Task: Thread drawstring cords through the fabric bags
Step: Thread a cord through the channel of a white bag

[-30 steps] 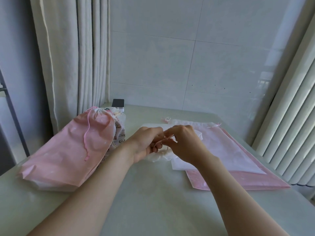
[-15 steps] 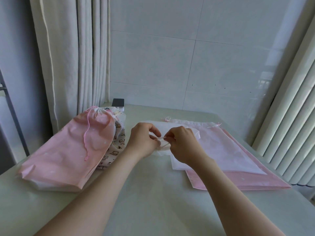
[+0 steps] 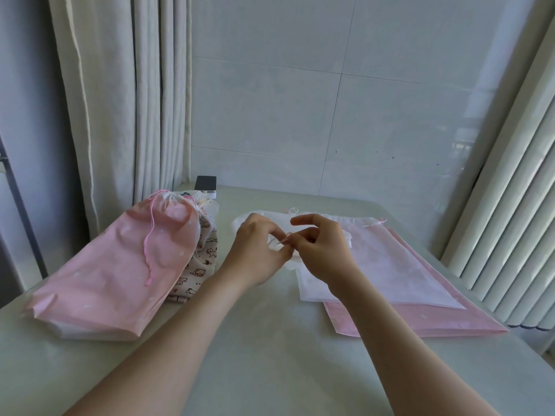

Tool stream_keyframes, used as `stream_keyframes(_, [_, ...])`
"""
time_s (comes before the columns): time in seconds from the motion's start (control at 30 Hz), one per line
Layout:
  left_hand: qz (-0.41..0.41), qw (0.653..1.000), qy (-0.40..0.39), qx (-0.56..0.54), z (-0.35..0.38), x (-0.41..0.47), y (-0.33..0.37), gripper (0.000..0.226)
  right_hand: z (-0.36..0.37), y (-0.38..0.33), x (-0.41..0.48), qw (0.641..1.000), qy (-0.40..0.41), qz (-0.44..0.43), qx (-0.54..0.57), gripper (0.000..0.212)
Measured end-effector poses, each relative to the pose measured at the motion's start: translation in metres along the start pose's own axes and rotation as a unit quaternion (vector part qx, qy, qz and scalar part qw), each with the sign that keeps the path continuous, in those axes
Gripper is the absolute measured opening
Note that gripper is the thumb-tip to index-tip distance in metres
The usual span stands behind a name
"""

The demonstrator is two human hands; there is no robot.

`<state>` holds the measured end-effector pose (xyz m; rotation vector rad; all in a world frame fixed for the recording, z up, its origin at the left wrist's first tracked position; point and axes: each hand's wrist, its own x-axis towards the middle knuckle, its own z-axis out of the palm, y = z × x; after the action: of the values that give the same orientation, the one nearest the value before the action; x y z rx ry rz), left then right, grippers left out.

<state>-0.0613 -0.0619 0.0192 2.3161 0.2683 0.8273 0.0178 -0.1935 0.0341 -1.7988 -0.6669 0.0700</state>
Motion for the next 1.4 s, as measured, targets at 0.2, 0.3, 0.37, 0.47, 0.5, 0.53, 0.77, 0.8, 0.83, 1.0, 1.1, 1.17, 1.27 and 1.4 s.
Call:
stream_keyframes(0.2, [-0.058, 0.998, -0.005, -0.009, -0.007, 0.004, 0.000, 0.025, 0.004, 0.001, 0.000, 0.999, 0.015, -0.029, -0.011, 0.023])
stream_keyframes(0.3, [-0.101, 0.991, 0.045, -0.080, -0.013, 0.007, 0.006, 0.035, 0.002, 0.005, 0.002, 0.998, 0.037, -0.030, -0.045, 0.023])
stream_keyframes(0.37, [-0.140, 0.962, 0.073, -0.223, -0.021, 0.011, 0.013, 0.037, -0.001, 0.008, 0.004, 0.997, 0.044, -0.023, -0.055, 0.023])
stream_keyframes(0.47, [-0.163, 0.847, 0.065, -0.502, -0.034, 0.012, 0.023, 0.035, -0.002, 0.012, 0.006, 0.996, 0.049, -0.023, -0.075, 0.024])
stream_keyframes(0.5, [-0.172, 0.799, 0.057, -0.573, -0.038, 0.012, 0.026, 0.036, -0.001, 0.014, 0.006, 0.995, 0.049, -0.026, -0.083, 0.023])
stream_keyframes(0.53, [-0.184, 0.769, 0.060, -0.609, -0.040, 0.012, 0.027, 0.039, -0.001, 0.014, 0.006, 0.994, 0.048, -0.031, -0.090, 0.023])
stream_keyframes(0.77, [-0.118, 0.985, 0.089, -0.091, -0.028, 0.009, 0.007, 0.014, -0.001, 0.010, 0.003, 0.988, 0.006, -0.094, -0.121, 0.016])
stream_keyframes(0.8, [-0.079, 0.995, 0.060, -0.016, -0.027, 0.006, 0.005, 0.012, -0.002, 0.008, 0.002, 0.985, -0.002, -0.108, -0.134, 0.016])
stream_keyframes(0.83, [-0.048, 0.997, 0.029, 0.058, -0.027, 0.004, 0.003, 0.008, -0.002, 0.008, 0.001, 0.981, -0.011, -0.122, -0.152, 0.015])
stream_keyframes(1.0, [-0.006, 0.965, -0.057, 0.256, -0.029, 0.001, -0.003, 0.029, -0.008, 0.014, 0.006, 0.953, -0.015, -0.162, -0.254, 0.020])
stream_keyframes(1.1, [0.001, 0.965, -0.038, 0.258, -0.031, 0.003, -0.009, 0.027, -0.010, 0.021, 0.009, 0.928, 0.008, -0.160, -0.335, 0.018])
stream_keyframes(1.17, [0.004, 0.968, -0.035, 0.250, -0.032, 0.004, -0.012, 0.023, -0.009, 0.022, 0.009, 0.913, 0.021, -0.158, -0.376, 0.014])
stream_keyframes(1.27, [0.039, 0.965, -0.031, 0.259, -0.030, 0.002, -0.010, 0.041, -0.006, 0.022, 0.010, 0.919, 0.034, -0.171, -0.353, 0.014])
stream_keyframes(1.4, [0.036, 0.965, -0.007, 0.259, -0.028, 0.005, -0.012, 0.047, -0.005, 0.023, 0.010, 0.933, 0.017, -0.199, -0.299, 0.017])
